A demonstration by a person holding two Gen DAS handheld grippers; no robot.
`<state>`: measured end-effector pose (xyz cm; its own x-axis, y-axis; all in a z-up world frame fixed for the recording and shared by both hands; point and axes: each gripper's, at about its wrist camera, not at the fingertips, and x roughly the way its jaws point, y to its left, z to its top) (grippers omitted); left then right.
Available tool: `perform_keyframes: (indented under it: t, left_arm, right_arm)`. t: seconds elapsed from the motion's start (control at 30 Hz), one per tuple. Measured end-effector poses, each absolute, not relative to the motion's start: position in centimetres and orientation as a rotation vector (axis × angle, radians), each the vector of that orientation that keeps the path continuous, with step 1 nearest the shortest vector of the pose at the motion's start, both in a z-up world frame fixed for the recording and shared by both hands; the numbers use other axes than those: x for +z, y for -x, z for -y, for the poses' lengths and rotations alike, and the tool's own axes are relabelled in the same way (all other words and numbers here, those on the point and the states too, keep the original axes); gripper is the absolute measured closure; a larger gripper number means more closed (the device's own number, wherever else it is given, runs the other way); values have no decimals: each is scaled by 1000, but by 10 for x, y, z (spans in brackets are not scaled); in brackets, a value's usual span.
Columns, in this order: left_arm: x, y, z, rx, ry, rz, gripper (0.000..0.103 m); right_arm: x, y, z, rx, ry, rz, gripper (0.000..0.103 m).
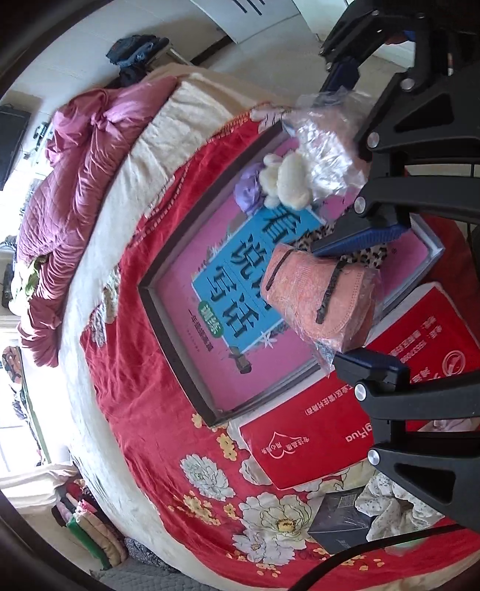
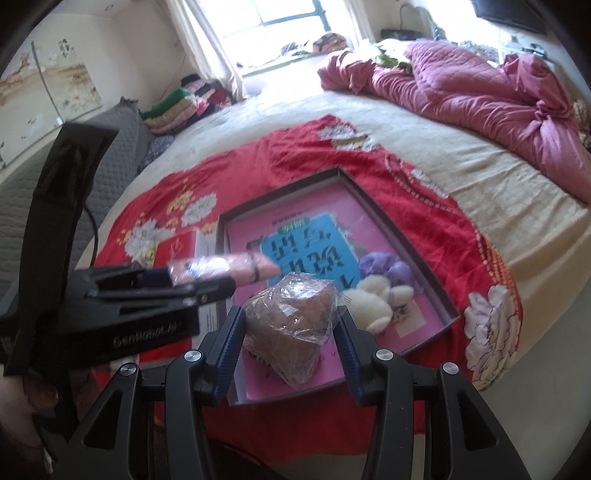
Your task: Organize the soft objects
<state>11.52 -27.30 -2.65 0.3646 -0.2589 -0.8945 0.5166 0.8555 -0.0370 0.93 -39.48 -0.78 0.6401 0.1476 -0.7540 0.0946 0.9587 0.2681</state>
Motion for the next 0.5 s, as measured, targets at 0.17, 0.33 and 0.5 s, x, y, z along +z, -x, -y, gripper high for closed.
perform_keyframes:
  t: [0.17,0.33,0.5]
  left_arm:
    - [-37,-120,275,-505,-267,-1112,56]
    - [-43,-120,277,-513,-274,-1115,56]
    - [-48,-119,280,-514,-284,-1127,56]
  right_arm:
    - [-22,-12,392,25,-276,-916,53]
    - [-37,-16,394,21,-294,-942,53]
    - [-51,-20,397,-4,-288,-976,53]
